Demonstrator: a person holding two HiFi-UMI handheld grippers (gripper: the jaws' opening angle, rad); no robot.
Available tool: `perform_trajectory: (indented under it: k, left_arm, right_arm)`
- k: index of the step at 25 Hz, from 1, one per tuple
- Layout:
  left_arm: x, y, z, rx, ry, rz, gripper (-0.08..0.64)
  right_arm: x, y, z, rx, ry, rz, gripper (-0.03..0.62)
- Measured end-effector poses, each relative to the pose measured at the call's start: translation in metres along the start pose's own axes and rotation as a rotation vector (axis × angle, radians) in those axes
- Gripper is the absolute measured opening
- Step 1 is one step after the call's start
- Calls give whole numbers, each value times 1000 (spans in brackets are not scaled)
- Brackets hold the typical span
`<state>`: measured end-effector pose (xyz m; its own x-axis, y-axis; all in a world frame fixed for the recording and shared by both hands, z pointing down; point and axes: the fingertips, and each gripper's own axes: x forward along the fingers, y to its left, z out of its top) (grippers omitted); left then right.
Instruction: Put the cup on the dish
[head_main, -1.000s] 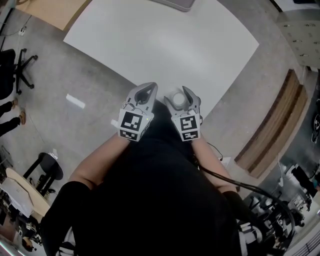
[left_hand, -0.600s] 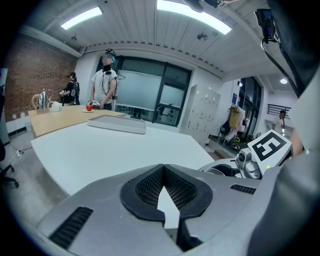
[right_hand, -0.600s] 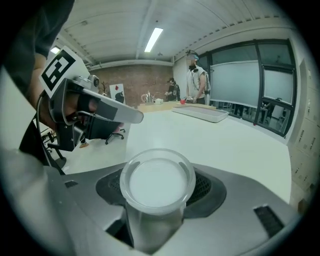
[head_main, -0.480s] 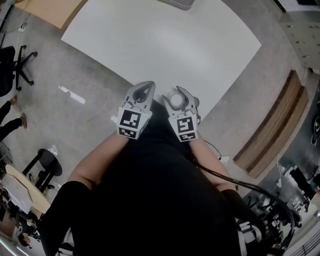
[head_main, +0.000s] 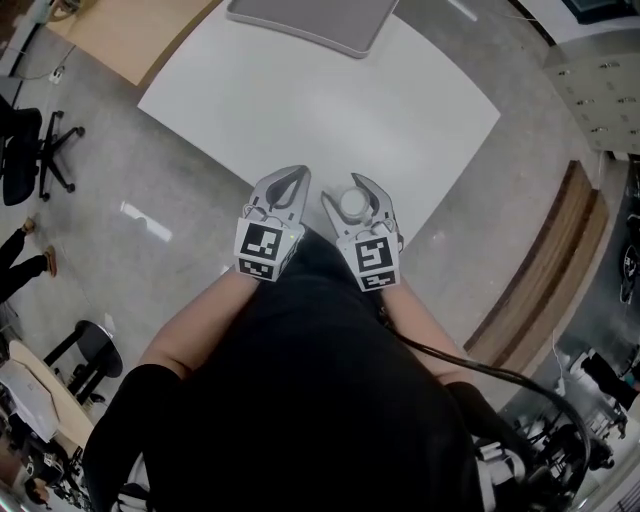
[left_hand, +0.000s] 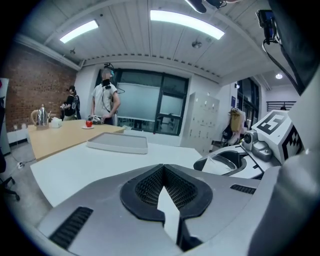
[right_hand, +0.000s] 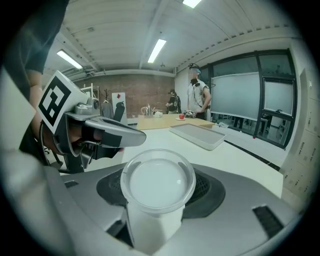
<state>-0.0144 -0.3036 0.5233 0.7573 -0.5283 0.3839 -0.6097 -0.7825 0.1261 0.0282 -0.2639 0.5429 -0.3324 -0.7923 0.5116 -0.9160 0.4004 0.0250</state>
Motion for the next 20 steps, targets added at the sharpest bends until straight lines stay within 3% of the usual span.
perform_trajectory:
  k: [11,16,20]
  left_arm:
    - [-11,9,104,84,-163,37,9]
    - [-20,5,136,120,-204,50,8]
    - [-18,4,140,128,-195,49,8]
  right_arm:
    - [-39,-25,112,-52,-175,-66,259]
    - [-53,-31,137,-114,-232,-93,259]
    - [-54,-38,142,-86,-236,-78,259]
